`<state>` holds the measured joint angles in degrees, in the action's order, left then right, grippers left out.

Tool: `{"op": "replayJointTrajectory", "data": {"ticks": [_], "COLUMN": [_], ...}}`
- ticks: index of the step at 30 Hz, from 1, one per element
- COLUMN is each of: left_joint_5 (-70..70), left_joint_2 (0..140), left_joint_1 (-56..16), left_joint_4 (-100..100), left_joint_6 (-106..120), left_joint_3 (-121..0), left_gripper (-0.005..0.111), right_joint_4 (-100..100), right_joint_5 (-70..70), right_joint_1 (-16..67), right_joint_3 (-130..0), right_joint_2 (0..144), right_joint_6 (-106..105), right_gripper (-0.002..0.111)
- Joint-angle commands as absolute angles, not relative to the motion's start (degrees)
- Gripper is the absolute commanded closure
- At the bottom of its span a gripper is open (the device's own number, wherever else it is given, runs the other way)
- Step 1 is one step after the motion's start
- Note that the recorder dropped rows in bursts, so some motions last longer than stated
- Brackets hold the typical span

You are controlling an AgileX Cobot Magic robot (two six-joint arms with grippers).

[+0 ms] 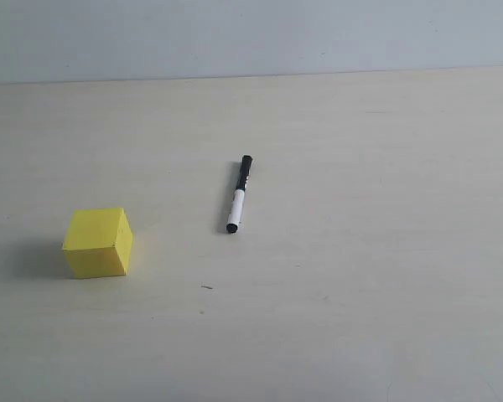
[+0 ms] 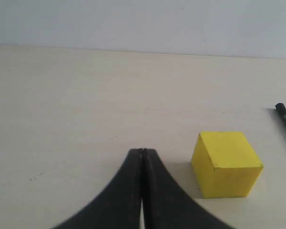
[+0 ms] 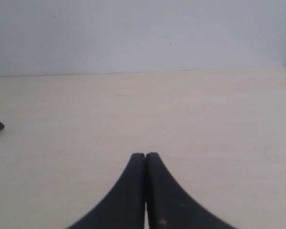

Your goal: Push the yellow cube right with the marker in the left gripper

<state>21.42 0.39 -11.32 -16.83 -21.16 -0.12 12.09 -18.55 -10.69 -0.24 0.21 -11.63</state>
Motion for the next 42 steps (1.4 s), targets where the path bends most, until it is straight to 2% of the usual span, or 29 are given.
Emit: {"op": "replayJointTrajectory", "data": {"ticks": [1,7,14,19,23,25,27,30,34,37,42], "left_joint_5": [21.27,19.77,3.6,-17.45,-41.21,-50.41,-44.47,-36.25,-4.1,18.92,53.66], "left_joint_2": [0.0,0.0,0.0,0.0,0.0,0.62,7.76,24.64,53.81,73.93,97.72], "left_joint_1": [-11.58,-11.58,-11.58,-11.58,-11.03,-10.5,-10.29,-10.29,-10.66,-12.22,-19.93], "left_joint_4": [-16.78,-21.05,-16.01,-14.19,-10.93,-3.63,12.59,20.56,6.83,6.43,9.79], "left_joint_6": [-21.47,-21.13,-26.59,-42.42,-36.21,-31.94,-17.57,-4.33,-7.92,-6.73,1.57], "left_joint_3": [0.0,0.0,0.0,0.0,0.0,-4.39,-17.0,-30.6,-52.66,-65.73,-83.94], "left_gripper": [0.106,0.106,0.106,0.106,0.107,0.107,0.107,0.107,0.107,0.107,0.107], "right_joint_4": [12.01,12.01,12.01,12.01,12.01,12.01,12.01,12.01,12.01,12.01,12.01], "right_joint_5": [-17.9,-17.9,-17.9,-17.9,-17.9,-17.9,-17.9,-17.9,-17.9,-17.9,-17.9], "right_joint_1": [-10.61,-10.61,-10.61,-10.61,-10.61,-10.61,-10.61,-10.61,-10.61,-10.61,-10.61], "right_joint_3": [0.0,0.0,0.0,0.0,0.0,0.0,0.0,0.0,0.0,0.0,0.0], "right_joint_2": [0.0,0.0,0.0,0.0,0.0,0.0,0.0,0.0,0.0,0.0,0.0], "right_joint_6": [-11.69,-11.69,-11.69,-11.69,-11.69,-11.69,-11.69,-11.69,-11.69,-11.69,-11.69], "right_gripper": [0.108,0.108,0.108,0.108,0.108,0.108,0.108,0.108,0.108,0.108,0.108]}}
